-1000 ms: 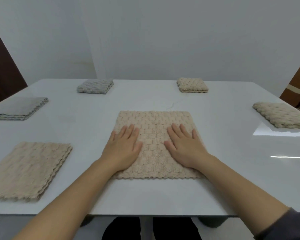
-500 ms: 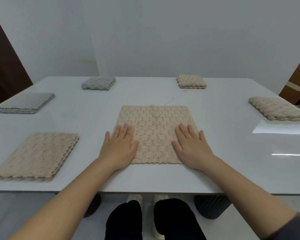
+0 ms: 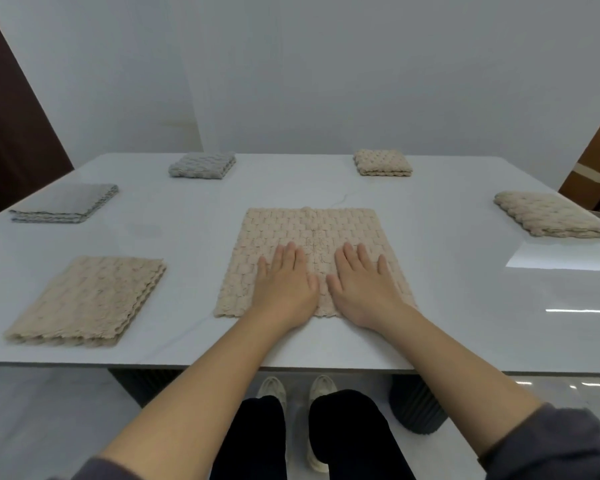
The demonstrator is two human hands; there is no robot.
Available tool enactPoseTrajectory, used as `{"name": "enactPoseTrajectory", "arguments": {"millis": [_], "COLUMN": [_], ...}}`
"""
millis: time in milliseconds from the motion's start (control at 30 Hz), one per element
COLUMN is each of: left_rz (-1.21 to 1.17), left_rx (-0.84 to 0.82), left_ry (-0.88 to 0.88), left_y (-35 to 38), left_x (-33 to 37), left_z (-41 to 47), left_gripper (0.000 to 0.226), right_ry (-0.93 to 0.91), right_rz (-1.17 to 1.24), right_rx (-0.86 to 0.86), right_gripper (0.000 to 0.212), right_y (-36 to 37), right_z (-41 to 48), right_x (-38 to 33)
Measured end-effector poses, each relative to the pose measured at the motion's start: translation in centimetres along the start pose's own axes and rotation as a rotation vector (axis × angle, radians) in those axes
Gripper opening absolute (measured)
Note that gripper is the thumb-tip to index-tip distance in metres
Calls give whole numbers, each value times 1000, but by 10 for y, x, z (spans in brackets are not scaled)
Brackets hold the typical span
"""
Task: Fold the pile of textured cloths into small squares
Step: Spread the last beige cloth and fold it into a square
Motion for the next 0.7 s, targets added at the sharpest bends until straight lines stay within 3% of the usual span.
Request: {"name": "enactPoseTrajectory", "arguments": {"millis": [533, 633, 700], "left_rz": [35, -16, -84], "left_rx": [-38, 101, 295], "left_ry": [-210, -148, 34], "left_y": [-9, -17, -29], "left_x": [-106, -108, -103], "left_z": [-44, -55, -66], "left_gripper": [63, 61, 50], "right_ry": [95, 112, 52], "right_rz": [-10, 40, 100], "right_rx": [-18, 51, 217], "right_gripper": [66, 61, 56], "right_y": [-4, -6, -13], "right_z": [-33, -42, -53], "right_x": [69, 75, 75]}}
Point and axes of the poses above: each hand's wrist, its own z-axis towards the middle knuckle, its own y-axis out of the palm, x = y × z, the point moved 5 cm from there along z, towards the middle knuckle, and after that the axes turned 6 degrees about -x, right-handed, at the moved point
